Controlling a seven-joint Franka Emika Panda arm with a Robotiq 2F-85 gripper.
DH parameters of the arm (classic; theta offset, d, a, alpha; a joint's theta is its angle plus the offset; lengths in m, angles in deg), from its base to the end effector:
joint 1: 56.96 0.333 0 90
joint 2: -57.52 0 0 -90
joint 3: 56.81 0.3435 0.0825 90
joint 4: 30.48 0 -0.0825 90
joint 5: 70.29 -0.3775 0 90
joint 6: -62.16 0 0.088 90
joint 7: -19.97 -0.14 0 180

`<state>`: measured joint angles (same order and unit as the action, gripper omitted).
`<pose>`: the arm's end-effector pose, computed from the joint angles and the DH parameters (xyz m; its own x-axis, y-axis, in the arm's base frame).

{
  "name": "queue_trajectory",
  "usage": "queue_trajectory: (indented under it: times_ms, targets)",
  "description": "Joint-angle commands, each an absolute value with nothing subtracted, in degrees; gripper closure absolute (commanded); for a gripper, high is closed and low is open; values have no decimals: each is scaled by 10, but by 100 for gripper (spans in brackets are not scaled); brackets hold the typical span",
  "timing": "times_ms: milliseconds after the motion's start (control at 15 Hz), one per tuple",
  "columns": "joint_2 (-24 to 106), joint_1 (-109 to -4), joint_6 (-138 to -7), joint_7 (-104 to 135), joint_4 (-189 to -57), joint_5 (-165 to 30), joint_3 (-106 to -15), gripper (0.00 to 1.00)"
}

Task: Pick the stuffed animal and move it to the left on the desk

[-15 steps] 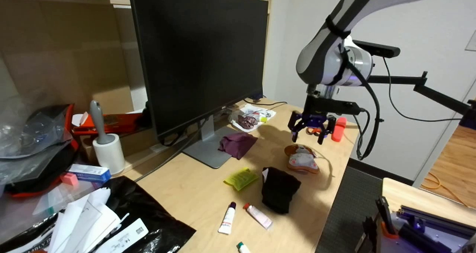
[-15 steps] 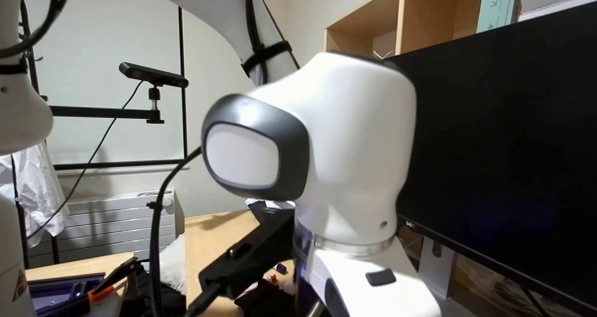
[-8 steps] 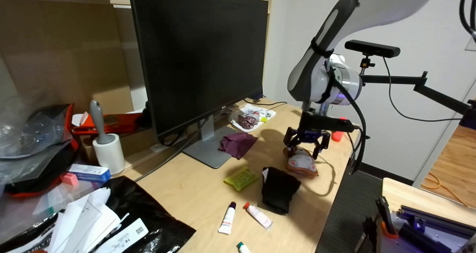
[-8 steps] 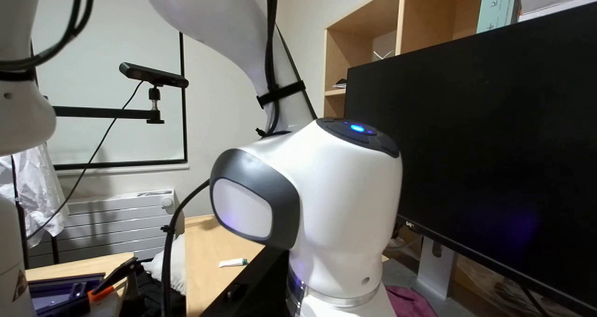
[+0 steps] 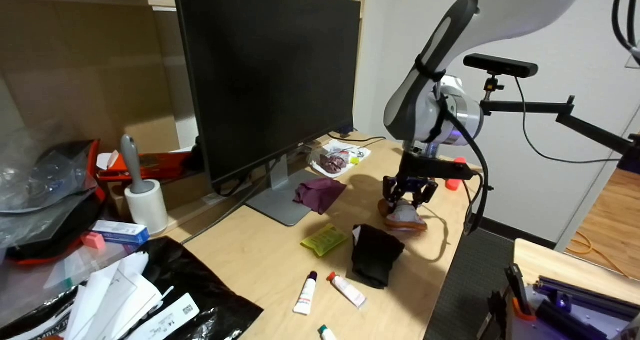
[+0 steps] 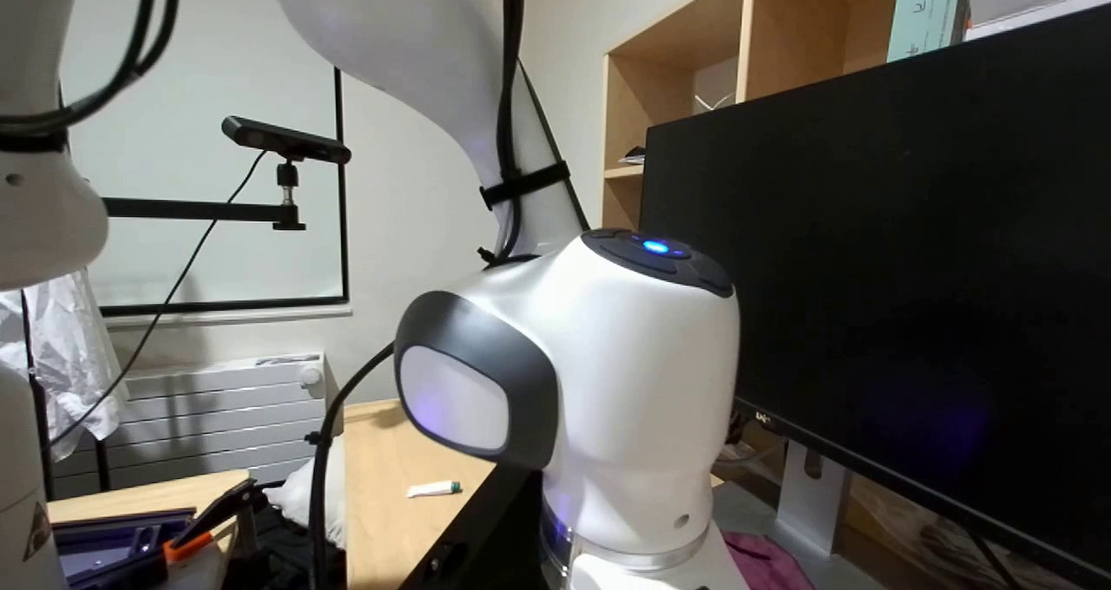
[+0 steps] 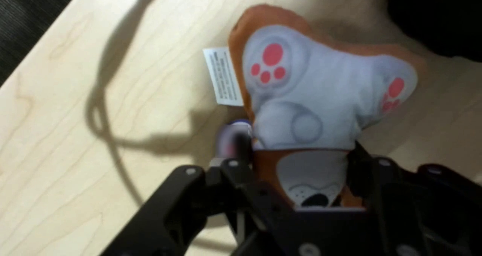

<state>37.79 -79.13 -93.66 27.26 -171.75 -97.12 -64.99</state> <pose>0.3961 -0.2495 0.1525 0.6747 -0.7331 -0.0853 -0.7375 -0.6651 -0.1171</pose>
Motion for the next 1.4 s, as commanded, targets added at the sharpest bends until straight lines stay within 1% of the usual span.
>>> queue_trajectory:
  times_ms: [0,200,400,467,600,667,867,1200,1267,1333]
  targets:
    - [388,-785,-922,268,-1722,-941,-657,70]
    - [410,-764,-864,241,-1724,-883,-679,88]
    - [438,-749,-777,226,-1719,-832,-691,94]
    - [451,-746,-752,225,-1719,-831,-690,90]
    - [479,-737,-695,223,-1718,-831,-687,93]
    - [493,-731,-669,226,-1719,-832,-684,91]
    - [546,-704,-622,238,-1749,-828,-671,91]
    - [619,-651,-607,246,-1834,-788,-640,91]
    - [573,-659,-612,243,-1790,-812,-651,88]
    - [585,-651,-612,243,-1807,-806,-645,88]
